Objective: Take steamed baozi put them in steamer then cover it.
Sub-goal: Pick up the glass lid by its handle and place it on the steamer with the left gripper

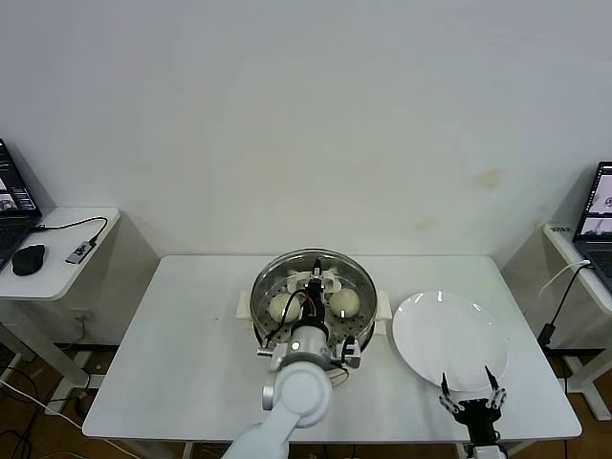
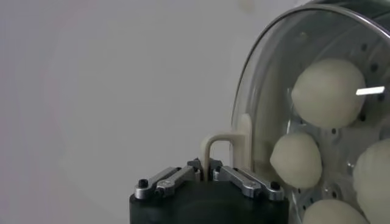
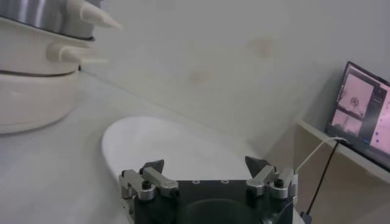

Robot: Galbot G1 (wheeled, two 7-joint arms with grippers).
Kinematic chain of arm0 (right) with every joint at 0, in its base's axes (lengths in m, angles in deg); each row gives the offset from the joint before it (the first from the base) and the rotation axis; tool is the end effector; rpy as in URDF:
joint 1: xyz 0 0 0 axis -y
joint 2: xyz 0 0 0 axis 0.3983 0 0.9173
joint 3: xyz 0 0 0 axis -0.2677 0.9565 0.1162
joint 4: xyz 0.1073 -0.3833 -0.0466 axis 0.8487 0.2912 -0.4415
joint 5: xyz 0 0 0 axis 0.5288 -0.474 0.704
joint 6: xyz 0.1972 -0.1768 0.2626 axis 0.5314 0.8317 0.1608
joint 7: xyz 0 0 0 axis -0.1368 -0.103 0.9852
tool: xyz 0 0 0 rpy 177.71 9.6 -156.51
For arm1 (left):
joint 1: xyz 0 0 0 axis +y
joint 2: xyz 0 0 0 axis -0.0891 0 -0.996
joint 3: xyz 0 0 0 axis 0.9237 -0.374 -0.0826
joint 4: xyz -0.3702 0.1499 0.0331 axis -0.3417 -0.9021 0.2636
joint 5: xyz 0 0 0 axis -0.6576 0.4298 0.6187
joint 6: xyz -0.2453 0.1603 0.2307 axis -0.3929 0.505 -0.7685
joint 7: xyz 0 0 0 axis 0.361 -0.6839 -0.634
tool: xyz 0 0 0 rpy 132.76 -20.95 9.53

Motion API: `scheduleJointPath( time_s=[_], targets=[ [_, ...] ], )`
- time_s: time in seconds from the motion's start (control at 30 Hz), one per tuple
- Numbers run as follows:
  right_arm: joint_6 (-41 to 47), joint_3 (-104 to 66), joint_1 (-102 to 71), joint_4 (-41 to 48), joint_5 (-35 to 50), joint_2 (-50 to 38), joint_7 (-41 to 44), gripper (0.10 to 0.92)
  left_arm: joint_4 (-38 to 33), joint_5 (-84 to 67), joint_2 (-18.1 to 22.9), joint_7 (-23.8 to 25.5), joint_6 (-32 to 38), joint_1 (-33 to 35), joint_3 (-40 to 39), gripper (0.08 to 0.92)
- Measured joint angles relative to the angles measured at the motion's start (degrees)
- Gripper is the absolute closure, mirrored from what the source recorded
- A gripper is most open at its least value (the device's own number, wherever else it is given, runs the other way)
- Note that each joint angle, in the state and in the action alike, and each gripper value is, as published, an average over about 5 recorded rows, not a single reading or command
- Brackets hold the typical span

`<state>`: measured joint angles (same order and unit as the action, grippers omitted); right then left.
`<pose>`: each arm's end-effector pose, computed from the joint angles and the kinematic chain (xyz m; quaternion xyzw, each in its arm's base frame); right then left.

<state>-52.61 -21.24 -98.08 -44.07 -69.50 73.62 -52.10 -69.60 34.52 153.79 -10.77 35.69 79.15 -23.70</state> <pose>0.1296 -0.1053 -0.4511 -0.0585 -0.9708 0.2108 0.0983 0.3186 -0.1945 -0.2918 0.0594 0.7071 0.7045 0.0105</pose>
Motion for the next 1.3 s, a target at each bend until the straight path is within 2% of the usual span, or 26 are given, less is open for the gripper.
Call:
scheduleJointPath(
  time_s=[1.3],
  targets=[
    [-0.38, 0.91, -0.27, 0.85, -0.79, -0.02, 0.31, 0.203, 2.34, -0.45, 1.94, -1.35, -0.03, 0.77, 1.04, 0.863]
  ],
)
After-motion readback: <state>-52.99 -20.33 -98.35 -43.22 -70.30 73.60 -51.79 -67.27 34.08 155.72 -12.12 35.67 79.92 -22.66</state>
